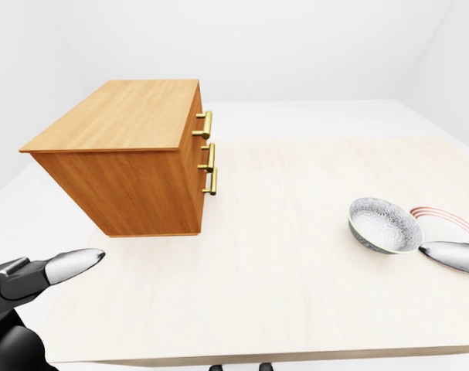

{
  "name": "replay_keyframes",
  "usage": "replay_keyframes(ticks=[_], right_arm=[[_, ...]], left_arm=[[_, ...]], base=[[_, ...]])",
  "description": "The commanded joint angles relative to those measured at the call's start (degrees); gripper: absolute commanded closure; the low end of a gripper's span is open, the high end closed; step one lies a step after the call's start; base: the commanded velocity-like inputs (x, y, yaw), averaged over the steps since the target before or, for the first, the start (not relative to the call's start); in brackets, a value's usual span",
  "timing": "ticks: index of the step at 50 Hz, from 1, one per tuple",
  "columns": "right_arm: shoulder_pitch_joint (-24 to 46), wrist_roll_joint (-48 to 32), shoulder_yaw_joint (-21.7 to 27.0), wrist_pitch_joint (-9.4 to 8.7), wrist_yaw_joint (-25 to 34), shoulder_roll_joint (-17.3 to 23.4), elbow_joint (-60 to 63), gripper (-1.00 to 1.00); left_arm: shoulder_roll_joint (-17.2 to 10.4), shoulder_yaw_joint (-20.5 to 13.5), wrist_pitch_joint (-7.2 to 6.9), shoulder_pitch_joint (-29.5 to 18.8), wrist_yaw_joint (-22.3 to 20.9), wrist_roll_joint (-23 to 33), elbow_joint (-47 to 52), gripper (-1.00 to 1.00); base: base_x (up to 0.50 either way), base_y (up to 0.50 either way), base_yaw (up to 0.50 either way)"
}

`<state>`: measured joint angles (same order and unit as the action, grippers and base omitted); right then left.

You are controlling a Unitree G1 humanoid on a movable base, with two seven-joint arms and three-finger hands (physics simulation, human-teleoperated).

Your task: Put the bowl on top of the cabinet.

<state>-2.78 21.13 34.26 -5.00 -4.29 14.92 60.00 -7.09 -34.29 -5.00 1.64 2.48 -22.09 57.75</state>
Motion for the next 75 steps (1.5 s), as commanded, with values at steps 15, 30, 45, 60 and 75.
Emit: replay_keyframes(ticks=[15,30,45,60,75], right_arm=[[0.3,-1.0,0.8,0.00,1.8,-1.2,0.0,-1.00],[3.9,-12.1,0.3,0.00,9.3,-2.3,-3.6,-1.00],[10.5,-42.4,-3.3,0.00,21.9,12.5,-36.5,-1.00],[14.1,-56.5,-4.0,0.00,35.6,23.1,-65.7,-1.00],[17.8,-64.6,-14.0,0.70,29.6,24.9,-96.1,-1.00]], left_arm=[[0.4,0.1,0.00,0.4,-0.4,0.4,-0.2,-1.00],[0.4,0.3,0.00,0.3,-0.4,0.6,-0.2,-1.00],[-0.4,-0.8,0.00,-0.5,0.4,-0.8,0.1,-1.00],[-1.0,-0.8,0.00,-0.8,1.0,-1.3,-0.2,-1.00],[-1.0,-0.6,0.00,-0.8,1.1,-1.3,-0.5,-1.00]], base=[[0.04,0.50,0.00],[0.01,0.05,0.00],[0.00,0.00,0.00],[0.00,0.00,0.00],[0.00,0.00,0.00]])
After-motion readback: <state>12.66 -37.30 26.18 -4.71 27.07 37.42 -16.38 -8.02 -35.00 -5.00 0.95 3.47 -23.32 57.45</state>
